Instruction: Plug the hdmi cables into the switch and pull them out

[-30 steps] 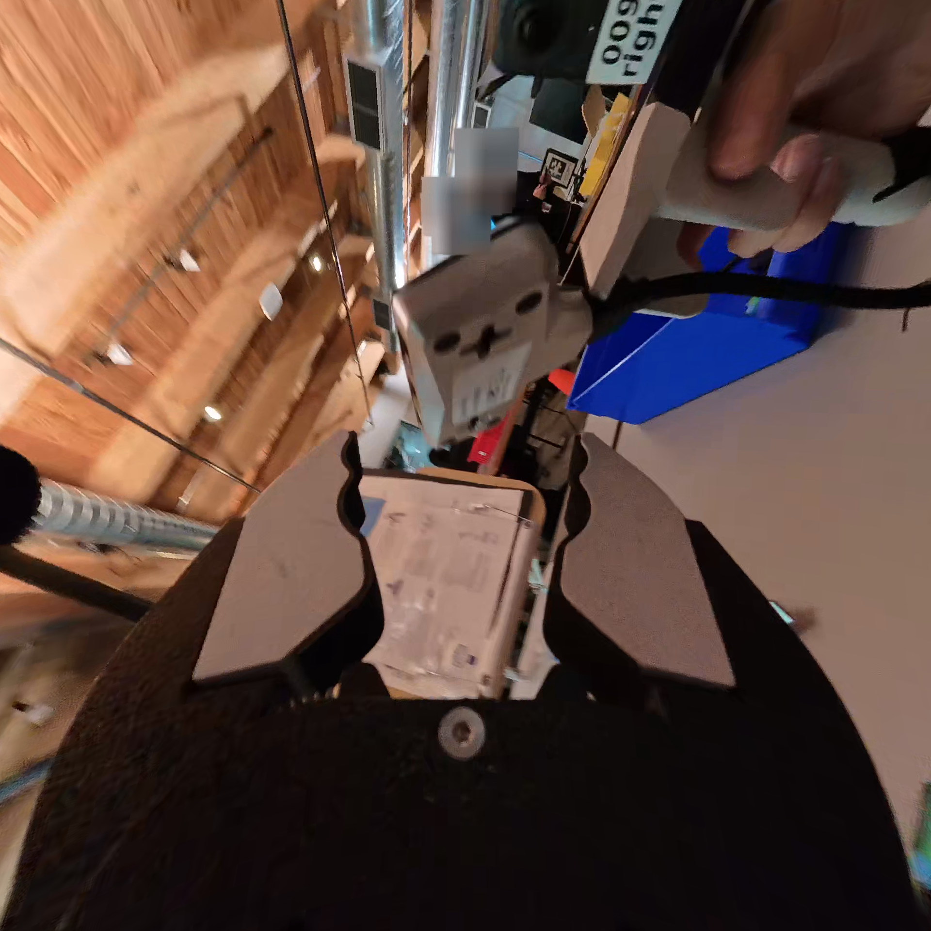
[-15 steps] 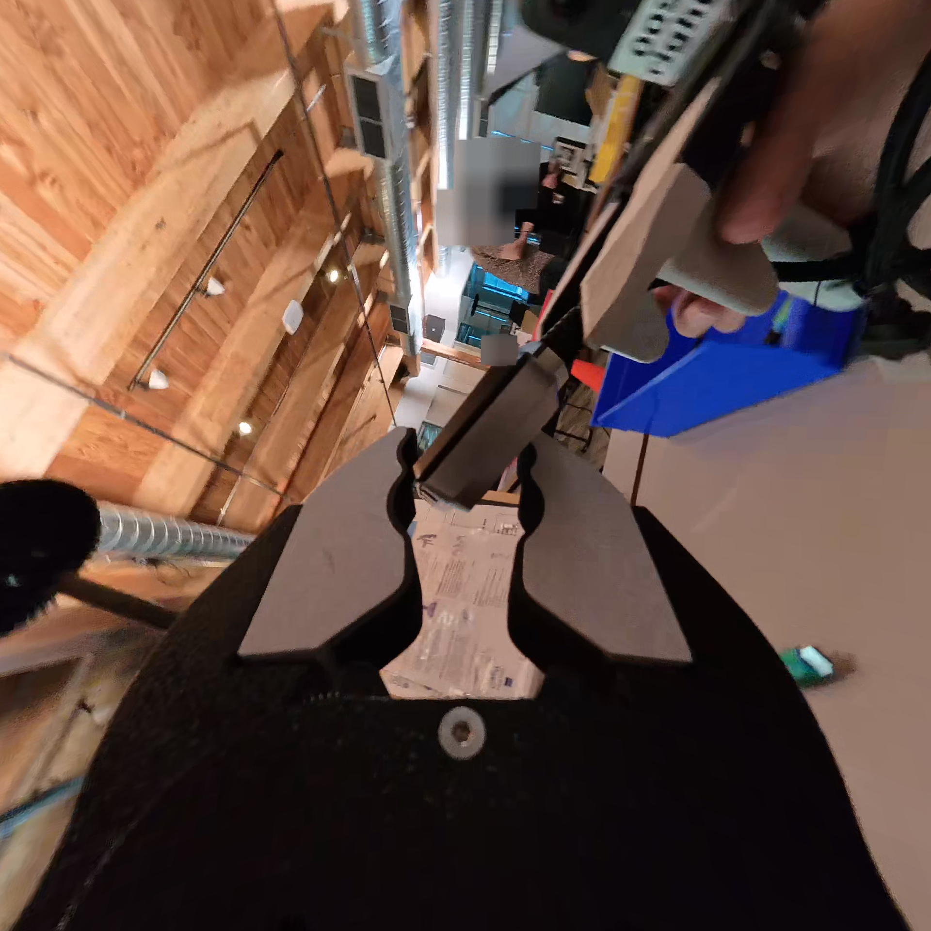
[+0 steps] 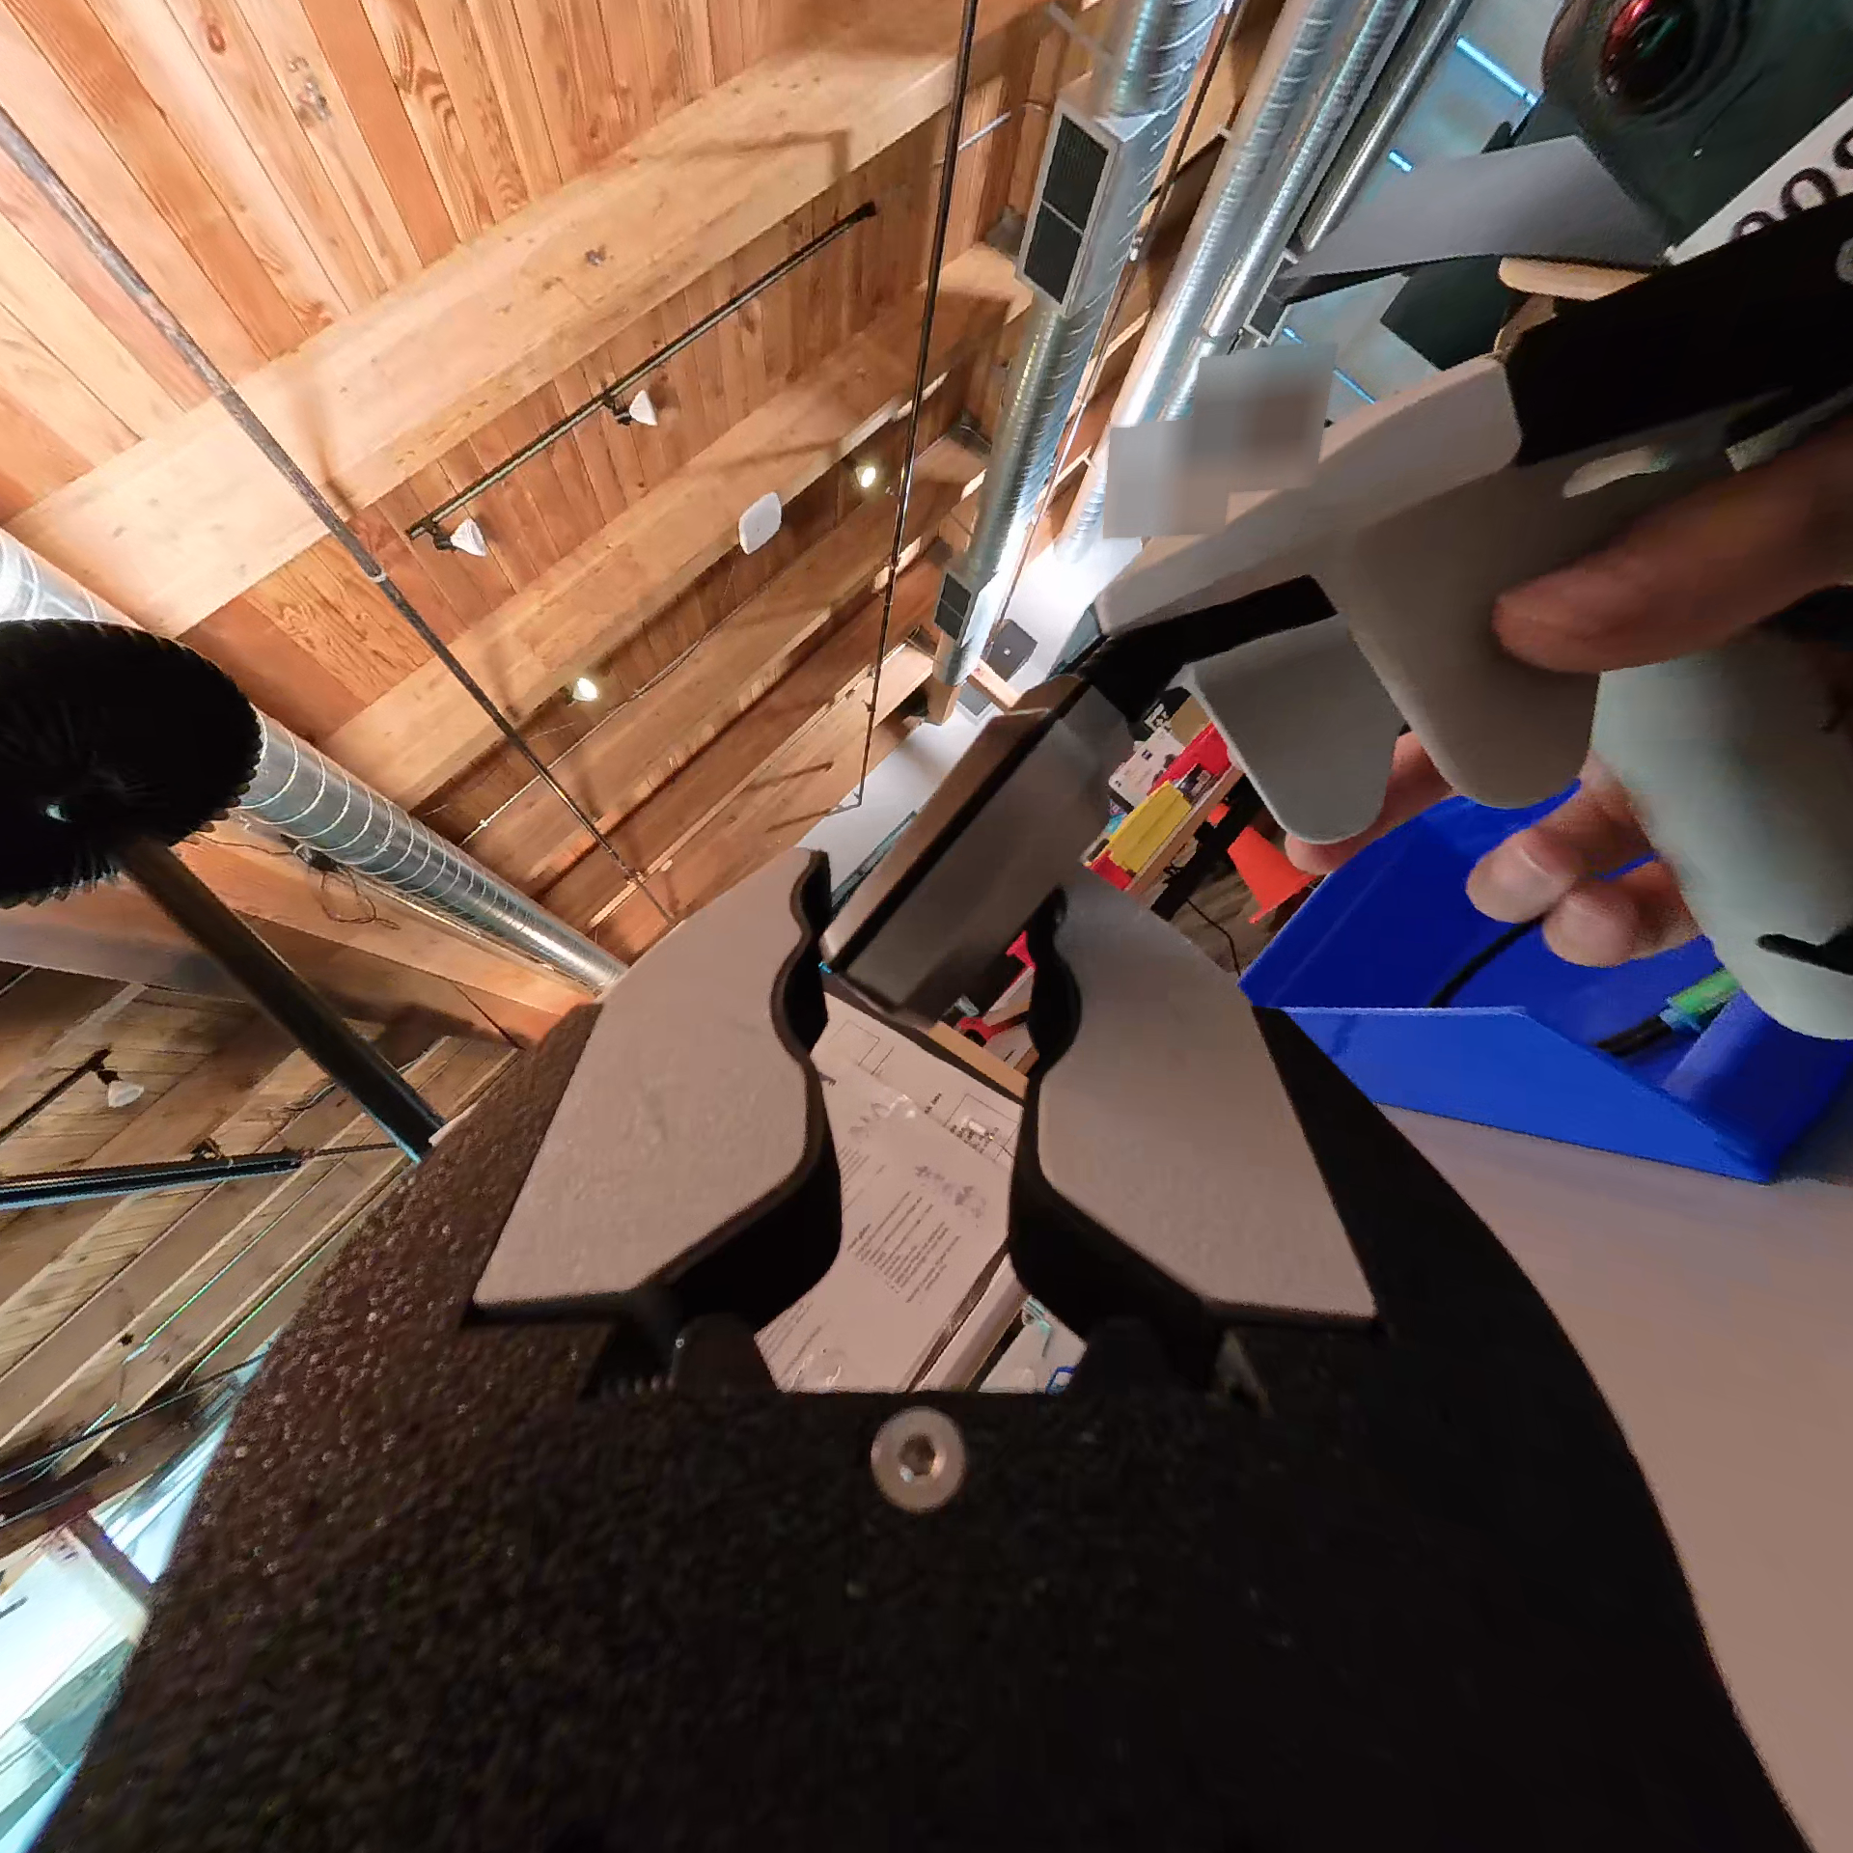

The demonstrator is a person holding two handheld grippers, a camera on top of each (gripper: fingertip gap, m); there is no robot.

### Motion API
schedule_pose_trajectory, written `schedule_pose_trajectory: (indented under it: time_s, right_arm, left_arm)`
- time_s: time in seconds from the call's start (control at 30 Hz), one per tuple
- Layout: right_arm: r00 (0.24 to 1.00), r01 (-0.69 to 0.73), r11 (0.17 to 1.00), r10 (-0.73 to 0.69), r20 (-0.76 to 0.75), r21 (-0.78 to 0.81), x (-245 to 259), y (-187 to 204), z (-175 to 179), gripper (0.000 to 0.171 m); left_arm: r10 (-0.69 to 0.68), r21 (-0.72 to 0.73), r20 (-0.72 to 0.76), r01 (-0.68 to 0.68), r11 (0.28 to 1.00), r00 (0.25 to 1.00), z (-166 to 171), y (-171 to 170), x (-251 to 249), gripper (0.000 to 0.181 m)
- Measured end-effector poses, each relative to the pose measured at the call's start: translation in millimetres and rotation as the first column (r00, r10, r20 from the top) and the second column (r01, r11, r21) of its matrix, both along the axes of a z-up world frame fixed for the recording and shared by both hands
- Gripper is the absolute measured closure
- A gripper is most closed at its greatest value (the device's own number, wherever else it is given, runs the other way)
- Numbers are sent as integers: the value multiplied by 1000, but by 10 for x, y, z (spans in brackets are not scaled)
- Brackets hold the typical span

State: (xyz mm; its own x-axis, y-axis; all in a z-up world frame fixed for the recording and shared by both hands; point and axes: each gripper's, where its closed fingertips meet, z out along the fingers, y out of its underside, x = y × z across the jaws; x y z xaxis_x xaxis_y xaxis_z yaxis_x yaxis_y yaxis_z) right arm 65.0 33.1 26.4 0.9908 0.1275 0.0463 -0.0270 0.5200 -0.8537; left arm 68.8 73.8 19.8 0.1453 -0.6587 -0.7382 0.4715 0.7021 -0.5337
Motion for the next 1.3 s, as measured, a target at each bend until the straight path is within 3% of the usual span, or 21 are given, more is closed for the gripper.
schedule_pose_trajectory:
  time_s: [0.23,0.4,0.67,0.9,1.3]
  right_arm:
    - [999,3,987,6,53,-163,-72,87,-138,139]
    - [998,-40,989,46,37,-141,-133,101,-118,141]
    - [1000,-23,977,27,16,-212,-71,143,-199,126]
    - [999,-22,982,29,31,-187,-86,133,-171,143]
    - [999,22,969,-13,39,-245,-50,199,-246,148]
  left_arm:
    - [-34,51,-14,35,998,999,17,11,-43,144]
    - [-58,60,-40,60,996,998,-4,37,-46,144]
    - [-17,158,-23,21,987,1000,-50,13,-88,146]
    - [-1,78,-57,5,997,998,-105,56,-14,146]
    - [45,72,-132,-35,997,990,-220,149,58,147]
